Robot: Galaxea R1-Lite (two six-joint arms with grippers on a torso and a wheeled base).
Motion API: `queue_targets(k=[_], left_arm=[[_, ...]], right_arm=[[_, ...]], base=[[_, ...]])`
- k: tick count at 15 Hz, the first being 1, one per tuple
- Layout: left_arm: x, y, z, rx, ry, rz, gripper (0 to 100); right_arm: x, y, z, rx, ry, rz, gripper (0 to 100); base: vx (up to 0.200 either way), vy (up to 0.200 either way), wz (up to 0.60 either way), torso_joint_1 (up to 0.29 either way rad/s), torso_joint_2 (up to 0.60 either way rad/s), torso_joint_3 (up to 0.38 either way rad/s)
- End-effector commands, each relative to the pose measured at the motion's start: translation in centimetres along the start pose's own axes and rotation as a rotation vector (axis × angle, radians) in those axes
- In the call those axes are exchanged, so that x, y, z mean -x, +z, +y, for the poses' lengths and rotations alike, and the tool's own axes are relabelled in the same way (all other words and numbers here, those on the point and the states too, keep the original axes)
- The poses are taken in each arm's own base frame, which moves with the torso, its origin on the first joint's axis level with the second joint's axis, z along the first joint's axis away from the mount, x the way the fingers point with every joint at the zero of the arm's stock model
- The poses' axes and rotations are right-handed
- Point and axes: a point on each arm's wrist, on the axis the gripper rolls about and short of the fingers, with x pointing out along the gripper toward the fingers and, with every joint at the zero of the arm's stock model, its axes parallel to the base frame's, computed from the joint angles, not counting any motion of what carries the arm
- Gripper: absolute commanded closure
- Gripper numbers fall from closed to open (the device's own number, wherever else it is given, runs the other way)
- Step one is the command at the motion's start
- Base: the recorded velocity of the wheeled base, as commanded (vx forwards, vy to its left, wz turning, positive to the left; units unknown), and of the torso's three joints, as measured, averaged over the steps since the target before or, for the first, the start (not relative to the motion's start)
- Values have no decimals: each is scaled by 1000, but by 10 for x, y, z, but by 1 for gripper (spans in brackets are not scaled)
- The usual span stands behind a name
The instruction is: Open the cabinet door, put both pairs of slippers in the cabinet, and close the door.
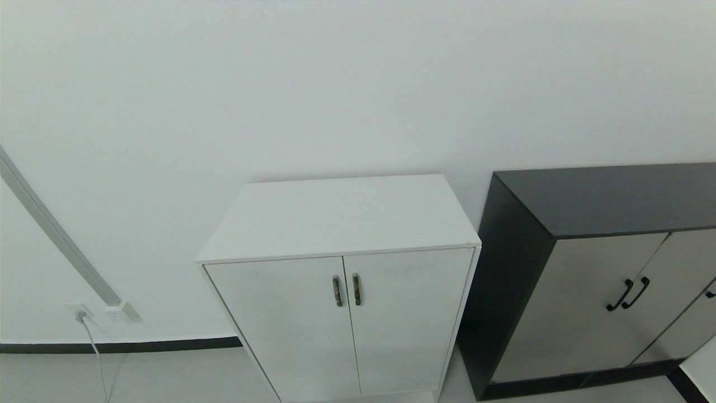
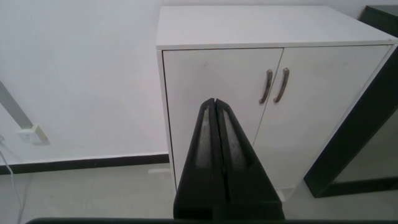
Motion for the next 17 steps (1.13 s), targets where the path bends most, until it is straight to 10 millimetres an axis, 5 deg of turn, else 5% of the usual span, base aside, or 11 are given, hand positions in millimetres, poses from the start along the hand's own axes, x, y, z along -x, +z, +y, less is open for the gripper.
queue_targets(k=[1,17], left_arm=[[0,0,0,0,0,0,100],[0,0,0,-6,-3,0,100]], right_arm=[[-1,-2,0,-1,-10,18,100],[6,-4,1,-141,-136,-86,100]], base=[[0,0,0,0,0,0],[0,0,0,0,0,0]])
